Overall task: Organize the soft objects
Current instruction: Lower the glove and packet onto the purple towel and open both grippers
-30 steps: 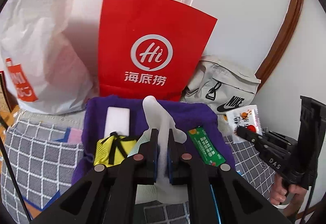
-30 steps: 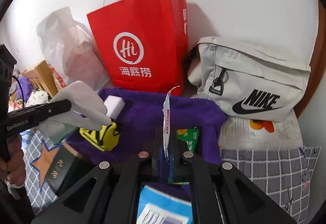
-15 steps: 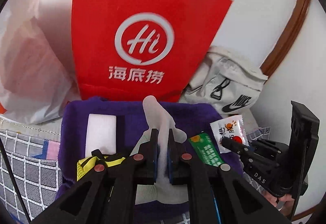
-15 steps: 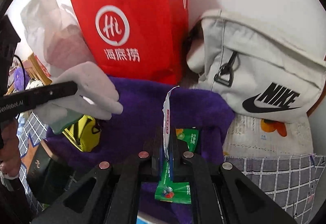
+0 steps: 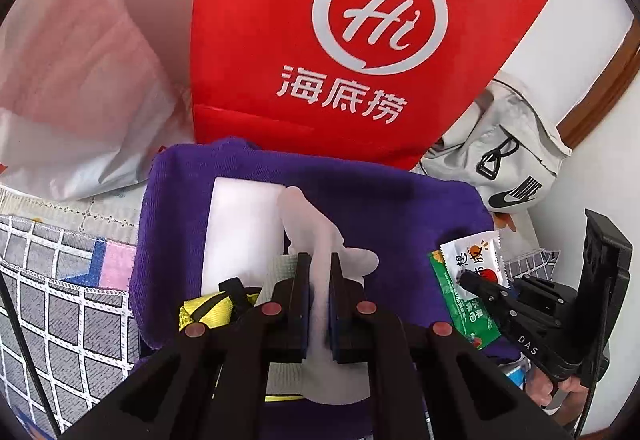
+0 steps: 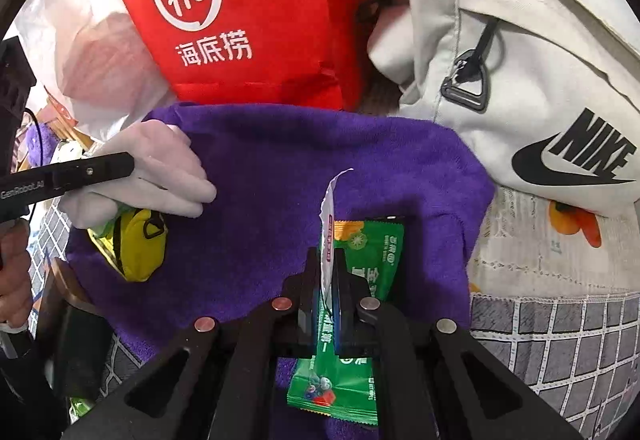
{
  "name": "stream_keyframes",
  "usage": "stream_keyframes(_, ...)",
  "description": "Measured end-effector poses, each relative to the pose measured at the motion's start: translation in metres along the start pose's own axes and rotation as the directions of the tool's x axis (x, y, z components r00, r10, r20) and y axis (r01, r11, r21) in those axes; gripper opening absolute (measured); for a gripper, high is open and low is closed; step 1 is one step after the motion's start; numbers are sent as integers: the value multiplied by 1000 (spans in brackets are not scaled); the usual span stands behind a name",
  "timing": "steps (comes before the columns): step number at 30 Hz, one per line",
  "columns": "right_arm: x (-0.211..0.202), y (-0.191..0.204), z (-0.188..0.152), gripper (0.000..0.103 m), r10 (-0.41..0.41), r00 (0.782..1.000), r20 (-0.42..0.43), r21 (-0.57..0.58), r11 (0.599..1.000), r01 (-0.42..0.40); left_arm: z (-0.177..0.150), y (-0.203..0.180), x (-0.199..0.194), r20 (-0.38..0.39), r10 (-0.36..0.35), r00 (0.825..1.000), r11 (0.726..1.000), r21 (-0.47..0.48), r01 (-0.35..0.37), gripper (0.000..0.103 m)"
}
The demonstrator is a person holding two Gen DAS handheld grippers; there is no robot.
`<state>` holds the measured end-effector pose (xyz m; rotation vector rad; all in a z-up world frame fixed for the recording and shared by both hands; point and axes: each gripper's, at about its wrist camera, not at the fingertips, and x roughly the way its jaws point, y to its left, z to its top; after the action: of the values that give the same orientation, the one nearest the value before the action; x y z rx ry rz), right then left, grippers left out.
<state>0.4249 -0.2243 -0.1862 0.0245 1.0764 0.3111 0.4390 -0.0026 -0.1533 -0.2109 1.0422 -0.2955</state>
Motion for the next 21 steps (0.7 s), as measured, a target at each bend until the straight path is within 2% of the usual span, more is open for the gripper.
stream_keyframes(5, 11, 7, 0, 5, 5, 999, -43, -25, 1000, -6, 0, -5, 2, -10, 20, 1000, 1000, 19, -20, 8)
stream_keyframes(9, 13, 2, 1, 8, 1, 999, -52, -10, 1000, -2, 1, -7, 1, -20, 28, 999, 999, 25, -28, 13)
stream_keyframes(12, 13, 1, 0, 22, -21, 998, -61, -13, 1000, 20, 1, -8, -1, -27, 33, 999, 999, 29, -32, 13)
stream_keyframes(13, 12, 1, -1, 33, -24, 998, -60, -14, 1000, 23, 1, -9, -2, -29, 35, 999, 999, 34, -34, 14)
stream_keyframes(14, 8, 0, -2, 39, -27, 998, -53, -19, 999, 26, 0, -9, -4, -30, 37, 999, 999, 38, -35, 18)
stream_keyframes(19, -9, -1, -5, 45, -43, 999, -34, -31, 999, 42, -2, -11, -13, -21, 32, 999, 998, 46, -31, 38)
stream_keyframes(21, -17, 0, -4, 51, -52, 998, -17, -29, 998, 52, -3, -13, -20, -11, 26, 1000, 998, 52, -25, 51)
